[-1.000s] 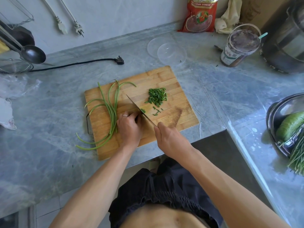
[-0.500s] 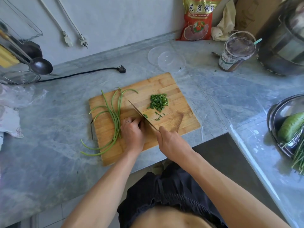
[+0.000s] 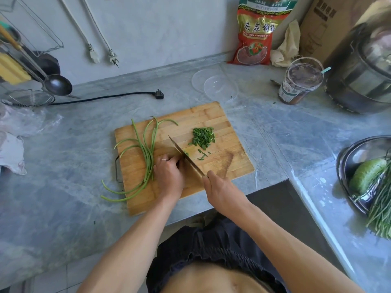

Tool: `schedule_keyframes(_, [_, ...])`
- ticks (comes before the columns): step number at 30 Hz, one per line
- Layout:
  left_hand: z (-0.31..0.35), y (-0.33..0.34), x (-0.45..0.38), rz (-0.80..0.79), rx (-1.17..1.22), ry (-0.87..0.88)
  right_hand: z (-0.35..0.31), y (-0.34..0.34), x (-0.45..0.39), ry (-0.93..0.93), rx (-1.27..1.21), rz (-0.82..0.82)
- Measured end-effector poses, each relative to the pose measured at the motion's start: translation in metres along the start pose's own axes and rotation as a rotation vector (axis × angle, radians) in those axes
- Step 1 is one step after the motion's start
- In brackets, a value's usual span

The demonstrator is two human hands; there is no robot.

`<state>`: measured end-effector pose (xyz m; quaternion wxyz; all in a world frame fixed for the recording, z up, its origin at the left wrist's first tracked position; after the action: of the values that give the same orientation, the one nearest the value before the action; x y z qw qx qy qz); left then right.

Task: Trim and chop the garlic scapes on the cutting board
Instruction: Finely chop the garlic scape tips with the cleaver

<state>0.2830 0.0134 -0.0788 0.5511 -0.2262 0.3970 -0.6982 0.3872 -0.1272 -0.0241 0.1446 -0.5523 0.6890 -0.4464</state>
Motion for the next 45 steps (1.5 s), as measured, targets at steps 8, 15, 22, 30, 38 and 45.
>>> schedule_keyframes(8, [0.003,-0.004,0.0,-0.002,0.042,-0.01,-0.002,-0.012,-0.019,0.049,-0.096,0.022])
schedule_keyframes(15, [0.003,-0.007,0.002,-0.063,-0.013,0.09,0.007,-0.022,-0.024,0.041,-0.135,0.051])
schedule_keyframes(22, [-0.002,-0.012,-0.005,-0.054,0.129,0.052,-0.005,-0.021,-0.012,-0.046,-0.15,0.082])
schedule_keyframes(30, [-0.002,-0.015,-0.002,-0.014,0.012,0.04,-0.013,-0.012,-0.009,-0.076,-0.085,0.042])
schedule_keyframes(38, [-0.006,-0.013,-0.001,-0.009,0.011,0.007,-0.008,0.005,-0.006,-0.036,-0.005,-0.034])
schedule_keyframes(45, [-0.005,-0.013,0.0,-0.016,0.023,-0.006,-0.017,-0.004,-0.002,-0.052,-0.037,0.004])
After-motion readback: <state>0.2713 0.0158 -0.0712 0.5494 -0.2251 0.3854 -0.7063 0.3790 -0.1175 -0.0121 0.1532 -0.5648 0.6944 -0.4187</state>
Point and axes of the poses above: each hand's wrist, its own x-axis away from the middle knuckle, its own y-axis out of the palm, z = x × y, the point moved 8 cm from there along -x, towards the middle knuckle, and after that the axes turned 1 degree about -y, right-handed, at the moved point
